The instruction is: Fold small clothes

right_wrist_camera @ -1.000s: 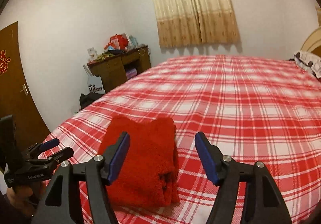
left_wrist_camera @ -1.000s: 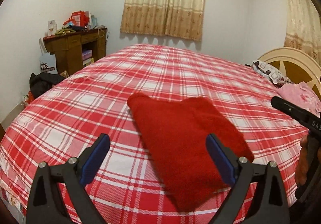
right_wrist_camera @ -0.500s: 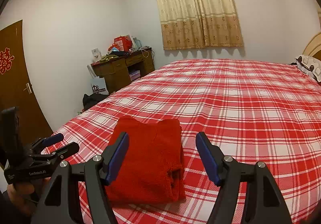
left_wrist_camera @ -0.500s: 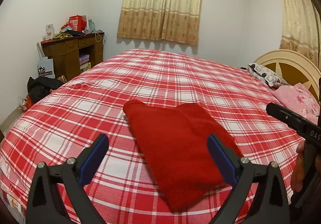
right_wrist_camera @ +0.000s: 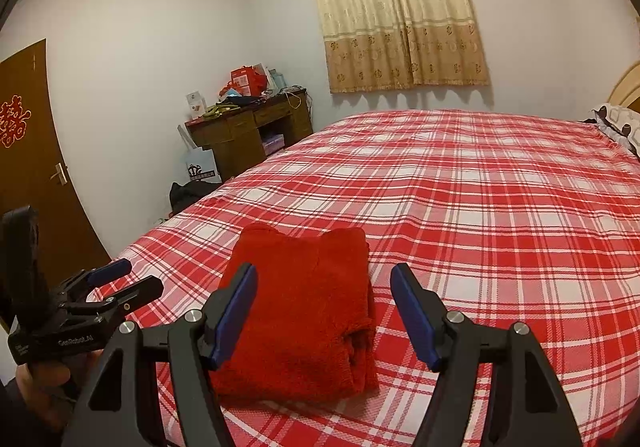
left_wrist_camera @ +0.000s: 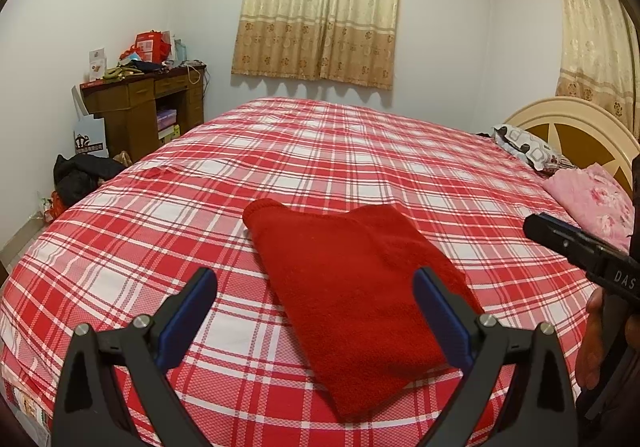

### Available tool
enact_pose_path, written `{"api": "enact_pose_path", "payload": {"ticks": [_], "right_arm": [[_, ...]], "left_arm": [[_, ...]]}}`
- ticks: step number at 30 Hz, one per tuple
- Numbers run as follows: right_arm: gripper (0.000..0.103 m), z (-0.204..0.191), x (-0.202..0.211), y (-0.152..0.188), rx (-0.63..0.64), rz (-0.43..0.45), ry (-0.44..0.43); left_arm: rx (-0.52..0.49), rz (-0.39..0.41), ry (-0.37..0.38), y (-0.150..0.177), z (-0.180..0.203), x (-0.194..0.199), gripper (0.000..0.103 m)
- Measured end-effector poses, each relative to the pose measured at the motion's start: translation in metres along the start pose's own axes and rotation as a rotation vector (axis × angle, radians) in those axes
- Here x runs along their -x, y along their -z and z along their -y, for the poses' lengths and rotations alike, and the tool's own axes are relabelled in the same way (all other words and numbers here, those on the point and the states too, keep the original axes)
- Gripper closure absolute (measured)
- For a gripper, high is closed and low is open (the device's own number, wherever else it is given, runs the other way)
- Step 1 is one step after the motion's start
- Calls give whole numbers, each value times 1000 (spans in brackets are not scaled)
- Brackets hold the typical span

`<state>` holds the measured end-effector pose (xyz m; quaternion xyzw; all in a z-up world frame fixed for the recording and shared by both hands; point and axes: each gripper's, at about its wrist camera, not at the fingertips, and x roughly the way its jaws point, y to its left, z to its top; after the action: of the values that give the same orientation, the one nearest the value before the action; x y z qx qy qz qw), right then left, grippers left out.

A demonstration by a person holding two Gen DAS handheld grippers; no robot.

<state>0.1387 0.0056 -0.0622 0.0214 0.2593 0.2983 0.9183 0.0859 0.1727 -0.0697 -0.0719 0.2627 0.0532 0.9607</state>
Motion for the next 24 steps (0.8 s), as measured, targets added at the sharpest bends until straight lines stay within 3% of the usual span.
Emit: {"api": "enact_pose_path", "payload": {"ticks": [24], "right_arm": [[33, -5, 0, 5, 11, -10, -12]], "left_arm": [[-8, -5, 2, 1, -1, -1, 3]]}}
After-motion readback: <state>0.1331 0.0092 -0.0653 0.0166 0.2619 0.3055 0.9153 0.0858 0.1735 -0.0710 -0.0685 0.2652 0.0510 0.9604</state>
